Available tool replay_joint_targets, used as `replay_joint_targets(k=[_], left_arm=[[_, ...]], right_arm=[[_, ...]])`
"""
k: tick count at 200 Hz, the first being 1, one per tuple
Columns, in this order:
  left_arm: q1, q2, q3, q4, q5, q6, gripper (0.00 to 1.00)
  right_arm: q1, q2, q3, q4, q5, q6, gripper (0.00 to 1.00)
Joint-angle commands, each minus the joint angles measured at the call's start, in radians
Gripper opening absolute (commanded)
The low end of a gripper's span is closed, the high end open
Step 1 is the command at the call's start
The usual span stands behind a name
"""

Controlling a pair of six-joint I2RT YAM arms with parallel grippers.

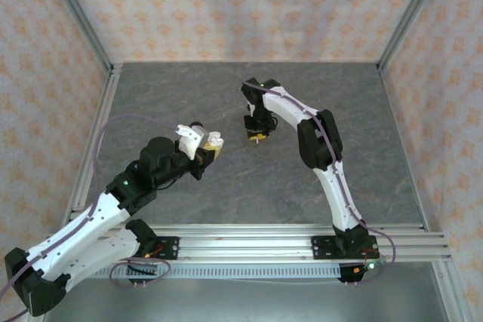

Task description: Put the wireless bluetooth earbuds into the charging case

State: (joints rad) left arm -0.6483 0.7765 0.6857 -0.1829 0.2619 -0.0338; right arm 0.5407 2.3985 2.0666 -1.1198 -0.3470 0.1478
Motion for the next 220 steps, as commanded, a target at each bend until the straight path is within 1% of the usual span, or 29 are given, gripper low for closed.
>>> replay_joint_targets(k=[1,51,92,156,179,220], left_arm=[[-0.004,0.008,0.037,0.063,0.007,-0.022,0.00],[-0.004,0.040,0.056,0.079,0.004,-0.019,0.00],[-0.004,0.077,0.092,0.087,0.004,0.001,0.00],[-0.004,0.119,0.144,0.136,0.024,0.020,0.00],[-0.004,0.131,0.168,0.139,0.030,0.023,0.00],[-0.004,0.165,0.242,0.083,0.050,0.032,0.00]], right_arm=[[0.010,-0.007,0.006,-0.029,0.042,-0.031,0.23],[0.010,-0.152,-0.099,0.066,0.063,-0.039,0.20],[0.011,-0.303,-0.204,0.162,0.077,-0.038,0.19],[0.010,-0.547,-0.269,0.255,0.111,-0.027,0.19],[0.011,-0.655,-0.310,0.332,0.081,-0.033,0.18],[0.019,-0.837,-0.415,0.507,0.012,-0.040,0.18]])
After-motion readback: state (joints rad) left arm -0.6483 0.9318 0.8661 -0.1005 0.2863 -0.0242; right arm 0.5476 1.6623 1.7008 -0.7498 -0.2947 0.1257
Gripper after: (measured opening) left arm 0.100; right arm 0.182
